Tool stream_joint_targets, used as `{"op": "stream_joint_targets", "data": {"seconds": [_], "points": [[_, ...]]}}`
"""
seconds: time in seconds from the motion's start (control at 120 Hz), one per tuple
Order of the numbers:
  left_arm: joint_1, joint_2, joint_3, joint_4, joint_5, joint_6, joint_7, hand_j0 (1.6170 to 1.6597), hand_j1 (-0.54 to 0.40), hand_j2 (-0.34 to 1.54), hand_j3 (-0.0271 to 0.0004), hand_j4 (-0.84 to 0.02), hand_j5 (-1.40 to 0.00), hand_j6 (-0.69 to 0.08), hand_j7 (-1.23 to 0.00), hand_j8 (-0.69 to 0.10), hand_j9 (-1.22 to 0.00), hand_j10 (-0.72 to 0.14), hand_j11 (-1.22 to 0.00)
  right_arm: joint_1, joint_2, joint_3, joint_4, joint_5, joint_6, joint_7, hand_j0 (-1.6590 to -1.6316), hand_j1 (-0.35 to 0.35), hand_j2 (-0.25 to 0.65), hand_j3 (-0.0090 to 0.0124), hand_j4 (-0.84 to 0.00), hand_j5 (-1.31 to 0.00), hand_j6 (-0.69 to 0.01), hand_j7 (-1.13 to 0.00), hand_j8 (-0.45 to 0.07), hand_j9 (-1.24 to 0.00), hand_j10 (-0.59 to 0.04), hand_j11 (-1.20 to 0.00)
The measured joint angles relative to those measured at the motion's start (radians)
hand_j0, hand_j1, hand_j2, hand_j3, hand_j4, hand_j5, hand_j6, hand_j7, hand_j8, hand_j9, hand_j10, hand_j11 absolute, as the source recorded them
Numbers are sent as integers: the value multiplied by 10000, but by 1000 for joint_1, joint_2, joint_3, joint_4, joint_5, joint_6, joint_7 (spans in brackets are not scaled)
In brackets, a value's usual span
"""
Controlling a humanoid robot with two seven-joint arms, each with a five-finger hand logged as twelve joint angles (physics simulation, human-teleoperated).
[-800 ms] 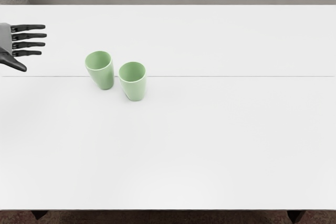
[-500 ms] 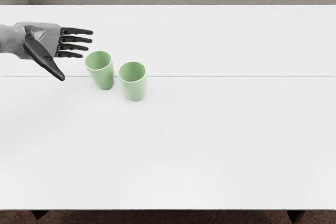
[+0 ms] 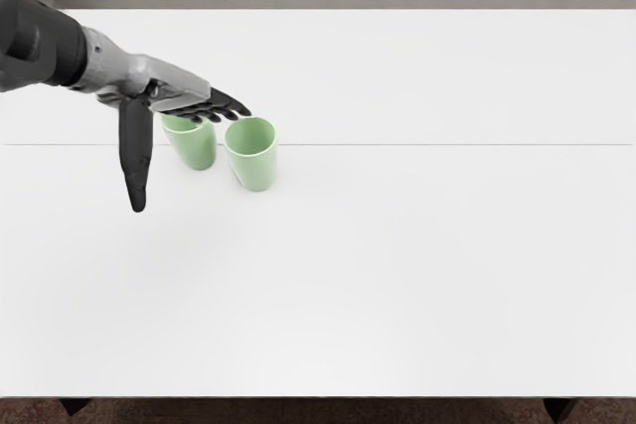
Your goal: Pick up cup and place in cup with left hand
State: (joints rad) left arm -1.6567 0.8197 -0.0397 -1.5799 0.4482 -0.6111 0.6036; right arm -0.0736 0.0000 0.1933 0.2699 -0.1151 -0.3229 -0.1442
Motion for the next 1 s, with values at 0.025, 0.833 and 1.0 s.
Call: {"op": "stream_joint_targets", "data": {"seconds": [0.025, 0.833, 1.0], "points": [[-1, -18, 0, -7, 39, 0, 2, 16581, 3491, -1, 0, -23, -3, -29, -2, -27, -1, -19, 0, 0, 0, 0, 0, 0, 0, 0, -16581, -3160, -55, 0, -277, -359, -278, -358, -277, -359, -277, -359], [256, -427, 46, 121, 698, 481, 7, 16581, 3491, 12, 0, -23, -4, -32, -2, -29, -1, -19, 0, 0, 0, 0, 0, 0, 0, 0, -16581, -3161, -55, 0, -277, -358, -277, -358, -277, -358, -276, -358], [271, -439, 49, 176, 703, 525, 7, 16581, 3492, 13, 0, -23, -4, -33, -2, -30, -1, -20, -1, 0, 0, 0, 0, 0, 0, 0, -16581, -3160, -55, 0, -277, -358, -277, -358, -276, -358, -276, -358]]}}
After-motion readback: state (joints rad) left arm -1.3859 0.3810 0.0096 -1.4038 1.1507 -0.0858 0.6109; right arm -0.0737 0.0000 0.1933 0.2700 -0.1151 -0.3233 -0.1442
